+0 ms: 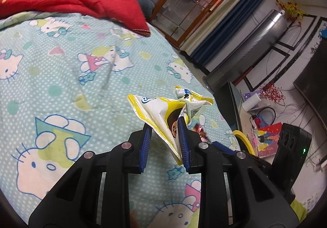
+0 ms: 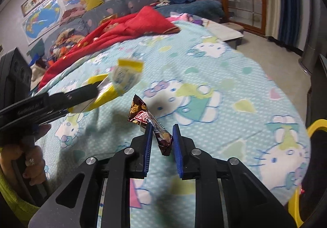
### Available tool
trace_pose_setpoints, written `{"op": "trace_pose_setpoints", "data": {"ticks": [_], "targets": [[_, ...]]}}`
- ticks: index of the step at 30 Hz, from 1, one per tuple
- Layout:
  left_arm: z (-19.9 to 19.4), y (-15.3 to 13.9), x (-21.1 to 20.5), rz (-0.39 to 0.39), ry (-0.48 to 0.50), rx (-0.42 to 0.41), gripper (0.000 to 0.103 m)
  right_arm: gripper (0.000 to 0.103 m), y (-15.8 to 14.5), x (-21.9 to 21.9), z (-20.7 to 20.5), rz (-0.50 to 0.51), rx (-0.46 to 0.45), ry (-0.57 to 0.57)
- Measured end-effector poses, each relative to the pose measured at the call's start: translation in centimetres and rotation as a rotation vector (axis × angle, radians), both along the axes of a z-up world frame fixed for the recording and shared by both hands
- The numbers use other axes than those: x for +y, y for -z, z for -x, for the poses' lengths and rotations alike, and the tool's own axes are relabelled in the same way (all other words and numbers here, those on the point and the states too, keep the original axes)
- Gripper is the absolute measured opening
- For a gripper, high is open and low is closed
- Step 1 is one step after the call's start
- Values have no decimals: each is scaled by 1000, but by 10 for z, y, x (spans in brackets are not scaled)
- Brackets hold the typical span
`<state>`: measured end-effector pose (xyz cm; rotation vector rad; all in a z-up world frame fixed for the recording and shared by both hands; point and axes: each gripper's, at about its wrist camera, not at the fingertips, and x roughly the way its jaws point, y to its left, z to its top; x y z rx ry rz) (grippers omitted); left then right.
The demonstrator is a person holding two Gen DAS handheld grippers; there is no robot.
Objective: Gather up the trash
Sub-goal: 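Grasp the yellow chip bag with the left tool while the right tool grasps the brown chocolate wrapper, then carry the chip bag and chocolate wrapper over the yellow bin with both tools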
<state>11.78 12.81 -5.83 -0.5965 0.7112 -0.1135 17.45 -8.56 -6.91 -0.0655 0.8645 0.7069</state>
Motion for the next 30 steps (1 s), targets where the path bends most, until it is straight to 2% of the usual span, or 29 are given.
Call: {"op": "trace_pose_setpoints", "data": {"ticks": [4,5,9,17,30], "targets": [[-1,-7,-13,-27,24,-19,20,13,-6,-22,-4,-8,-9,38],[-1,-8,-15,-32,27,-20,20,5,-6,-27,-7,-10,-5,51],[-4,-11,-29,-48,54,-22,20,5,-7,-44,-12,-24,17,87],[-8,-16,-57,-85,113,-37,20,5,-16,-83,-22,-47,-2,167],[-20,-26,-119,-150,247,-76,20,5,-28,-171,-34,-97,-24,369]]}}
